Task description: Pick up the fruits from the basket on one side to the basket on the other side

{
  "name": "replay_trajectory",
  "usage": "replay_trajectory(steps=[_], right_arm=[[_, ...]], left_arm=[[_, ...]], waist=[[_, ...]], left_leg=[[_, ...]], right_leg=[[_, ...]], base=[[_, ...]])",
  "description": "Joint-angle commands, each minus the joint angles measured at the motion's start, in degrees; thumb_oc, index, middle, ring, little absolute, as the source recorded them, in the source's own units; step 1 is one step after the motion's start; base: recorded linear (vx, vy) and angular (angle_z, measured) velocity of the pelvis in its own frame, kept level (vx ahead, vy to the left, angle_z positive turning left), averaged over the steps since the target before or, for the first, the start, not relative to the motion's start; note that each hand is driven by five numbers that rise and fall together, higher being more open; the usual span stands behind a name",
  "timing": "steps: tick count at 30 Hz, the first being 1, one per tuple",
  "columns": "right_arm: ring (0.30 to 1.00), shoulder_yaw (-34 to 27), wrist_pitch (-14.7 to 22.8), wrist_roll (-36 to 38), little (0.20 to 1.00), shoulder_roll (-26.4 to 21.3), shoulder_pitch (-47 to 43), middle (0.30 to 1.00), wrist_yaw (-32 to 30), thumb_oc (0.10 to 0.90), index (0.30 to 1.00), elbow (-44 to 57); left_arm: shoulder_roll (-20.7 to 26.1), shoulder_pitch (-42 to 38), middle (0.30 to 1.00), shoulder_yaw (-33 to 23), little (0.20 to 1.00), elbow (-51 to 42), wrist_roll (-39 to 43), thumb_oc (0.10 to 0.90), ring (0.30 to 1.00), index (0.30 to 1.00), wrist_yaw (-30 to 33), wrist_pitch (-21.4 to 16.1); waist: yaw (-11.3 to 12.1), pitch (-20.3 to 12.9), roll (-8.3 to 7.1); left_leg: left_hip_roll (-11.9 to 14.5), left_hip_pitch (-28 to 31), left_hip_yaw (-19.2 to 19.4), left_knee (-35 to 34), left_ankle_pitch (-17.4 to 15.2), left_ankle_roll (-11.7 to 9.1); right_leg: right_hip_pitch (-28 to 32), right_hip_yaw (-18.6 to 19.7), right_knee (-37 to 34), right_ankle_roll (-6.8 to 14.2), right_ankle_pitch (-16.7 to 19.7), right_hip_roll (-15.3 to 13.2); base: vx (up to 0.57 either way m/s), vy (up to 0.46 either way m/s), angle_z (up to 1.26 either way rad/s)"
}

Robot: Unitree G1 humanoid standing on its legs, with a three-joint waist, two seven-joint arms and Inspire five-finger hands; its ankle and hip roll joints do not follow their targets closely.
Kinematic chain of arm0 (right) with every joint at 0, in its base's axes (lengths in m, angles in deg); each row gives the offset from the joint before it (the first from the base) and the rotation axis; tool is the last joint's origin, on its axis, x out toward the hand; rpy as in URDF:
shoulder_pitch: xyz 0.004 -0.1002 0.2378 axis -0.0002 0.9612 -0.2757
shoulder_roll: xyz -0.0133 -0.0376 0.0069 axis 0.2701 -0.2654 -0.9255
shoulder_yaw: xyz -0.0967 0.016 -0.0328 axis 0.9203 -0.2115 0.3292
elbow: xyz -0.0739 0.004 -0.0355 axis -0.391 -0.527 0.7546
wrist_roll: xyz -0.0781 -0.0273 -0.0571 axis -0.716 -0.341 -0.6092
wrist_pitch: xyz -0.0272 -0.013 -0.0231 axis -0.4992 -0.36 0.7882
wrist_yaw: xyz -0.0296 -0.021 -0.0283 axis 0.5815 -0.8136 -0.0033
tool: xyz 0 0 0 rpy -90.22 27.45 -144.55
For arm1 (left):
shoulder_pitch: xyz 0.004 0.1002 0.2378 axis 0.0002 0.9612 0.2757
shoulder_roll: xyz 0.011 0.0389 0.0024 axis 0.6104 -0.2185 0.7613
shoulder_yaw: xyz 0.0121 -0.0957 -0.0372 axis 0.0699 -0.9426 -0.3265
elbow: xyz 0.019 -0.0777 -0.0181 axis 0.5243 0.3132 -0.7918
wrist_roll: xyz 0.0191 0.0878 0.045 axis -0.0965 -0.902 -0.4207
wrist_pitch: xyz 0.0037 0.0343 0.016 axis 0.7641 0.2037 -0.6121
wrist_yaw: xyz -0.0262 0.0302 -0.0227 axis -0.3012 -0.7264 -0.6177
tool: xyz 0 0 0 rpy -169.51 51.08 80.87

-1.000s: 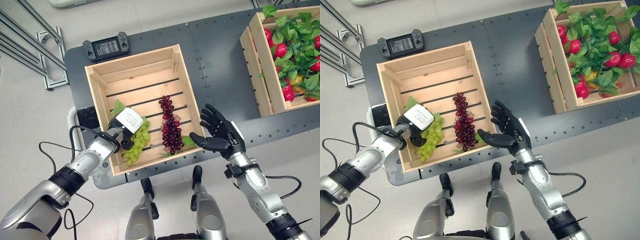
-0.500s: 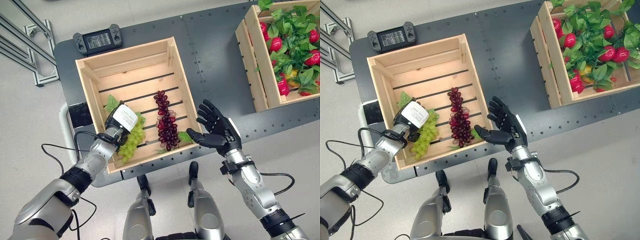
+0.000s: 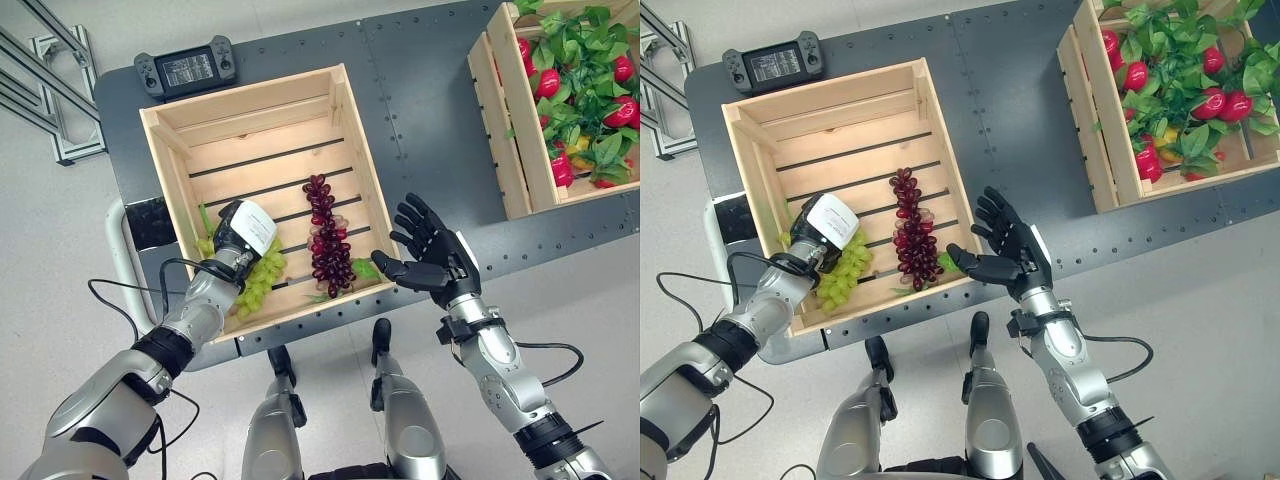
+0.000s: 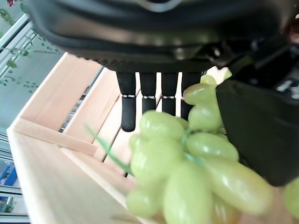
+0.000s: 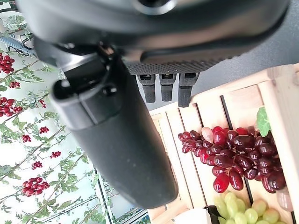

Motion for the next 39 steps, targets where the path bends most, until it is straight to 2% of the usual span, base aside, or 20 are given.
replay_trajectory(steps=[1,3,4,7,10,15,17,20,22,24,28,33,39], right_arm=[[0.900,-1.85,5.35,-2.12,0.900,0.45,-1.57,0.900,-0.72,0.800,0.900,3.80],[0.900,-2.17,5.48,-1.96,0.900,0.31,-1.03,0.900,-0.39,0.800,0.900,4.21],[0.900,-2.52,5.66,-1.89,0.900,0.22,-0.50,0.900,0.04,0.800,0.900,4.67],[0.900,-3.91,5.23,-2.07,0.900,-0.06,1.84,0.900,1.02,0.800,0.900,6.69],[0.900,-5.73,4.22,-2.51,0.900,-0.39,4.26,0.900,1.71,0.800,0.900,9.15],[0.900,-7.98,2.05,-3.86,0.900,-0.19,6.44,0.900,2.14,0.800,0.900,11.44],[0.900,-9.18,0.96,-4.77,0.900,-0.32,7.34,0.900,1.95,0.800,0.900,12.11],[0.900,-10.63,0.00,-4.44,0.900,-0.51,8.04,0.900,2.00,0.800,0.900,13.11],[0.900,-11.03,-0.49,-4.26,0.900,-0.70,8.19,0.900,2.37,0.800,0.900,13.27],[0.900,-11.79,-2.85,-4.75,0.900,-0.95,8.59,0.900,1.75,0.800,0.900,13.73],[0.900,-13.21,-5.21,-4.36,0.900,-2.37,9.01,0.900,2.73,0.800,0.900,14.18],[0.900,-13.36,-6.80,-2.90,0.900,-5.23,6.25,0.900,4.67,0.800,0.900,16.20],[0.900,-11.90,-10.50,-2.47,0.900,-7.72,3.30,0.900,7.40,0.800,0.900,18.23]], left_arm=[[2.79,-4.51,0.300,-4.02,0.300,1.24,0.27,0.400,0.300,0.300,2.83,7.36],[3.45,-4.09,0.300,-5.00,0.300,0.37,1.22,0.400,0.300,0.300,6.01,6.65],[4.42,-3.72,0.300,-5.74,0.300,-0.71,3.84,0.400,0.300,0.300,9.57,6.60],[7.58,-0.71,0.300,-9.42,0.300,-4.29,6.61,0.400,0.300,0.300,15.79,4.07],[10.94,3.15,0.300,-13.36,0.300,-10.71,8.75,0.400,0.300,0.300,17.47,1.68],[12.58,10.31,0.300,-21.52,0.300,-20.02,12.07,0.400,0.300,0.300,18.99,-0.89],[12.70,13.82,0.300,-26.05,0.300,-24.51,12.94,0.400,0.300,0.300,19.87,-3.42],[12.76,16.75,0.300,-30.06,0.300,-29.10,13.72,0.400,0.300,0.300,19.76,-6.29],[12.73,17.85,0.300,-31.33,0.300,-30.78,13.76,0.400,0.300,0.300,19.67,-7.37],[12.64,19.08,0.300,-32.76,0.300,-32.67,14.20,0.400,0.300,0.300,19.71,-8.71],[12.80,20.24,0.300,-34.42,0.300,-36.44,13.71,0.400,0.300,0.300,16.70,-11.28],[13.36,18.47,0.300,-32.71,0.300,-38.03,14.54,0.400,0.300,0.300,14.31,-12.83],[13.45,17.41,0.300,-31.43,0.300,-39.17,18.61,0.400,0.300,0.300,12.77,-15.32]], waist=[[0.95,-0.44,0.70],[1.09,-1.03,1.05],[1.28,-1.68,1.38],[1.65,-3.97,2.26],[2.03,-6.60,3.21],[2.61,-10.85,4.23],[3.03,-13.45,4.64],[3.34,-16.10,4.95],[3.40,-17.22,5.03],[3.47,-18.78,5.05],[3.49,-20.95,4.76],[3.98,-21.98,4.40],[4.92,-22.97,3.99]], left_leg=[[-2.63,-3.50,-0.04,6.13,-4.33,0.49],[-2.93,-2.50,-0.04,5.19,-4.28,0.56],[-3.12,-1.75,-0.05,4.47,-4.27,0.57],[-3.77,0.99,-0.07,2.26,-4.28,0.71],[-4.34,3.55,-0.43,0.74,-4.52,0.89],[-4.83,7.22,-0.80,-1.47,-4.60,1.02],[-4.98,9.38,-0.98,-3.02,-4.60,1.10],[-4.96,11.51,-1.20,-4.88,-4.34,1.06],[-4.89,12.48,-1.26,-5.91,-4.06,1.02],[-4.69,13.41,-1.51,-6.52,-4.15,0.89],[-4.24,14.20,-2.42,-6.52,-4.66,0.73],[-4.11,14.93,-3.22,-6.52,-5.15,0.72],[-3.95,15.68,-3.61,-6.52,-5.64,0.73]], right_leg=[[-3.47,1.60,8.89,1.40,-4.81,1.47],[-2.69,1.39,8.45,1.43,-4.93,1.25],[-2.06,1.18,8.10,1.45,-5.03,1.06],[0.13,0.48,7.17,1.66,-5.44,0.66],[2.60,-0.39,6.26,1.84,-5.77,0.20],[6.10,-1.37,4.71,1.84,-6.06,-0.15],[8.09,-1.90,3.56,1.92,-6.03,-0.25],[10.02,-2.15,2.21,2.09,-5.69,-0.23],[10.80,-2.22,1.61,2.17,-5.45,-0.20],[11.99,-2.31,0.60,2.28,-5.02,-0.18],[13.44,-2.59,-0.43,2.45,-4.50,-0.20],[14.42,-2.82,-0.64,2.41,-4.79,-0.01],[15.29,-2.97,-1.30,2.36,-5.02,0.06]], base=[[0.00,0.000,0.00],[0.00,0.000,0.00],[0.00,0.000,0.00],[0.06,0.019,0.01],[0.08,0.018,0.03],[0.10,0.015,0.01],[0.11,0.008,0.10],[0.10,-0.001,0.05],[0.10,-0.006,0.06],[0.11,-0.013,0.09],[0.07,-0.024,0.09],[0.05,-0.040,-0.03],[0.02,-0.042,-0.01]])
